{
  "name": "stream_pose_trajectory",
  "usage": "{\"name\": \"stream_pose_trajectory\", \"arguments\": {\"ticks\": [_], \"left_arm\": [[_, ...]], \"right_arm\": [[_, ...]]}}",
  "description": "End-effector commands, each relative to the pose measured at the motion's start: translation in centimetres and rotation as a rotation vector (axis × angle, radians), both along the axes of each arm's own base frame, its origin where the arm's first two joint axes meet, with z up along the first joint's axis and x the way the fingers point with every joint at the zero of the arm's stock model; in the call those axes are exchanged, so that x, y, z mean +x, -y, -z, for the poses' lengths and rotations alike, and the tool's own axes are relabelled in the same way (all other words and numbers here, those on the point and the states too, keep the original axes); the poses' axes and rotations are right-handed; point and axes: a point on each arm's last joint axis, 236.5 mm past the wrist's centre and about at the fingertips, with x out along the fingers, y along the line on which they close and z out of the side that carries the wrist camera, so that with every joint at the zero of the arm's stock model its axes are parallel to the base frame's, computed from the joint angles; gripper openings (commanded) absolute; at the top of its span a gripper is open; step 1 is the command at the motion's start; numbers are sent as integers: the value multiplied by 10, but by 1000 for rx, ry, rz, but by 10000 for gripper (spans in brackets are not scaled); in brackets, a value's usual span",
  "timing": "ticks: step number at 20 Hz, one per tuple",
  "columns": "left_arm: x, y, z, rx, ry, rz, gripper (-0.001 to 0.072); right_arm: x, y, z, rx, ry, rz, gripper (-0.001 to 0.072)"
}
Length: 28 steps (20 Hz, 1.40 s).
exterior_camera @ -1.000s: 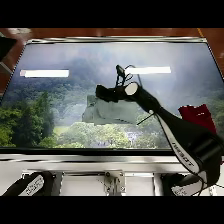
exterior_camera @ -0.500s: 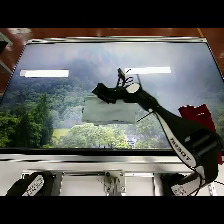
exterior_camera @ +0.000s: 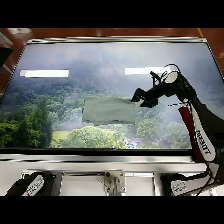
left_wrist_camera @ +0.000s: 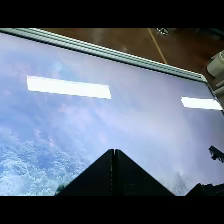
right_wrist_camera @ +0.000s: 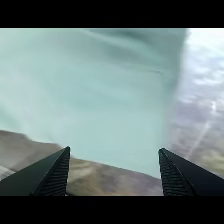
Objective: Fold the shirts.
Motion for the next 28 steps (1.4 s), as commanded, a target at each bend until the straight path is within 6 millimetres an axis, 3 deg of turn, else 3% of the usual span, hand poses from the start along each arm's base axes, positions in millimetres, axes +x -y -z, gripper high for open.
{"name": "stream_pose_trajectory", "arguments": {"ticks": [1,6,11,12,13,14,15,18,20,22,25,28], "left_arm": [[-1,7,21,-6,-55,28,35],[-4,35,37,-15,-90,101,34],[-4,56,30,-19,-57,136,35],[-3,58,29,-20,-53,137,35],[-3,59,28,-21,-51,138,34],[-4,59,28,-20,-52,140,34],[-3,59,28,-21,-51,139,35],[-4,59,28,-20,-52,140,34],[-4,59,28,-20,-52,140,35],[-4,59,28,-20,-51,140,35],[-4,59,28,-20,-52,140,35],[-4,59,28,-20,-52,140,35]], "right_arm": [[-15,22,38,-23,-130,-2,663],[-12,-15,70,87,-155,-30,662],[-6,-32,76,167,-172,12,659],[-4,-36,76,179,-166,15,564],[-1,-36,76,181,-157,23,418],[1,-39,74,191,-146,25,194],[3,-42,70,213,-135,22,79],[18,-40,28,306,-14,-9,71],[33,-18,-18,324,93,24,71],[43,19,-70,324,198,95,71],[41,96,-142,295,331,251,71],[21,175,-186,226,404,431,70]]}}
